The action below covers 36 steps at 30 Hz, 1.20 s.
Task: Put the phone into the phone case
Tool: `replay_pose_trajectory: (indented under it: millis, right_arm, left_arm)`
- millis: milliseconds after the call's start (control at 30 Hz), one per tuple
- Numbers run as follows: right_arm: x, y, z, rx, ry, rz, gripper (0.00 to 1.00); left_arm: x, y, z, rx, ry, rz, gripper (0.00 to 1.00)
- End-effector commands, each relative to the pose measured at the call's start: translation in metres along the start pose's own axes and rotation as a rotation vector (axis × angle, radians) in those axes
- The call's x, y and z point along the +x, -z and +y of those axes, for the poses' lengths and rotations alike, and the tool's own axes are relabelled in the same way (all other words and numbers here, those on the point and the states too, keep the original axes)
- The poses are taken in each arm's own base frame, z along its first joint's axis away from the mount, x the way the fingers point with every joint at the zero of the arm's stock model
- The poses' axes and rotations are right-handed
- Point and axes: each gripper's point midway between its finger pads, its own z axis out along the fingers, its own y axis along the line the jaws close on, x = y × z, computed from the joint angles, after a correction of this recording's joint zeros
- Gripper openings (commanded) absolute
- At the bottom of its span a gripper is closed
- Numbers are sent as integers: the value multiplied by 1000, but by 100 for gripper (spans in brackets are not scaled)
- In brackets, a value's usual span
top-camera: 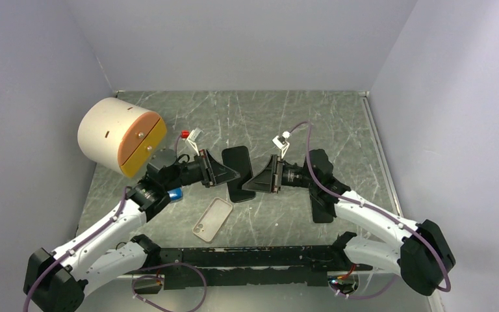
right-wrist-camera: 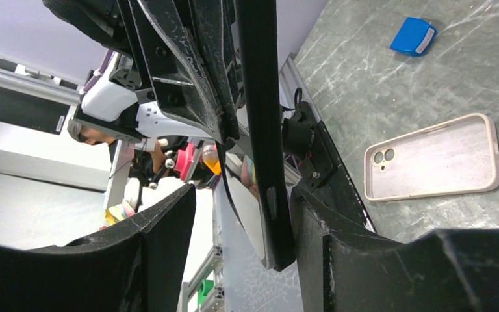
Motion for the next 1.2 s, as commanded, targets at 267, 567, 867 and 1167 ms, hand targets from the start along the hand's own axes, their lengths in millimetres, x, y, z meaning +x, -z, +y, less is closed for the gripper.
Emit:
replay_pose_trajectory:
  millis: [267, 567, 867, 1167]
  right_arm:
    - [-1, 2, 16, -56, 31, -40, 31]
    - [-5, 2, 13, -29, -21, -71, 1]
    - [-7, 2, 11, -11, -11, -89, 0]
    - [-12, 7, 13, -9, 36, -134, 0]
  left_arm:
    - [-29, 5, -27, 35, -108, -98, 2]
    - [-30, 3, -18, -10, -137, -97, 3]
    - [-25, 6, -21, -3, -100, -79, 3]
    - [-19, 5, -10, -60, -34, -47, 44]
